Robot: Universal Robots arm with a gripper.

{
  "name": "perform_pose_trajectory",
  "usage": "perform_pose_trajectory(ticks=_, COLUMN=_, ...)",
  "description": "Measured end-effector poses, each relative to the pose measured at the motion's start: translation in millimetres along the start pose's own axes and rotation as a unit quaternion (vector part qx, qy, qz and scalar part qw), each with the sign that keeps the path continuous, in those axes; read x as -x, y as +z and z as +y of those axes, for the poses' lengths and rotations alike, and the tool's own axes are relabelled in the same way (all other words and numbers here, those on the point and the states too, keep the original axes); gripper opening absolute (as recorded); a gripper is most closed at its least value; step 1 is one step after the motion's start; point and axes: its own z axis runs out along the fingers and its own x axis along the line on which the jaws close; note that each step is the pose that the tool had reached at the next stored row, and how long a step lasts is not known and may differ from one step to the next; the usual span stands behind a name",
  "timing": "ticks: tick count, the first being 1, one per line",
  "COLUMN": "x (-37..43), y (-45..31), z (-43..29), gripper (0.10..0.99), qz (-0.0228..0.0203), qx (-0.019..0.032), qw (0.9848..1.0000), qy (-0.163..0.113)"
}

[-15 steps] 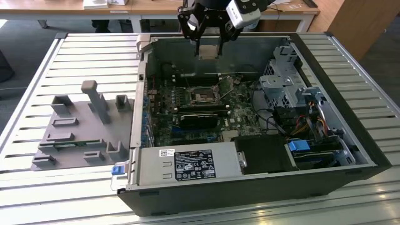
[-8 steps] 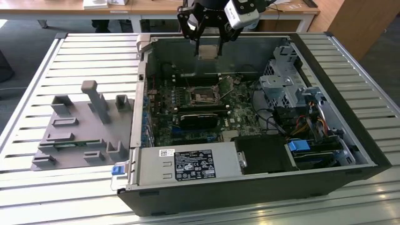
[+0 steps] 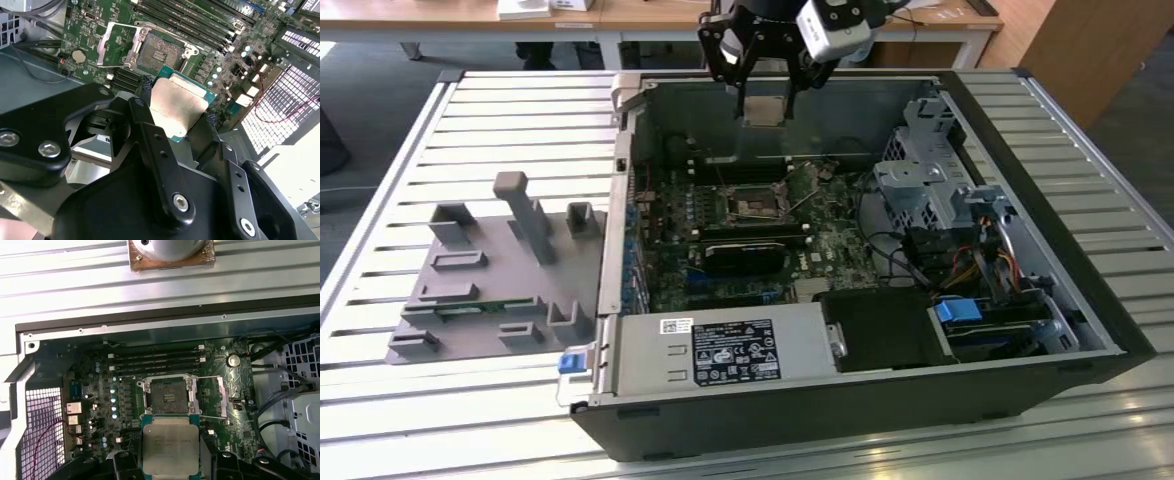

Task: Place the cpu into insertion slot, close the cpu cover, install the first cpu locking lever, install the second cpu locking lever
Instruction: 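Place the cpu into insertion slot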

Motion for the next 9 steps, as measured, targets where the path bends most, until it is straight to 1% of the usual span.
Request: perform_pose_trajectory(ticks=9, x=0.0, y=0.2, z=0.0, gripper=0.541, qz=-0.0015, qx=0.0002, qw=0.9999, qy=0.017)
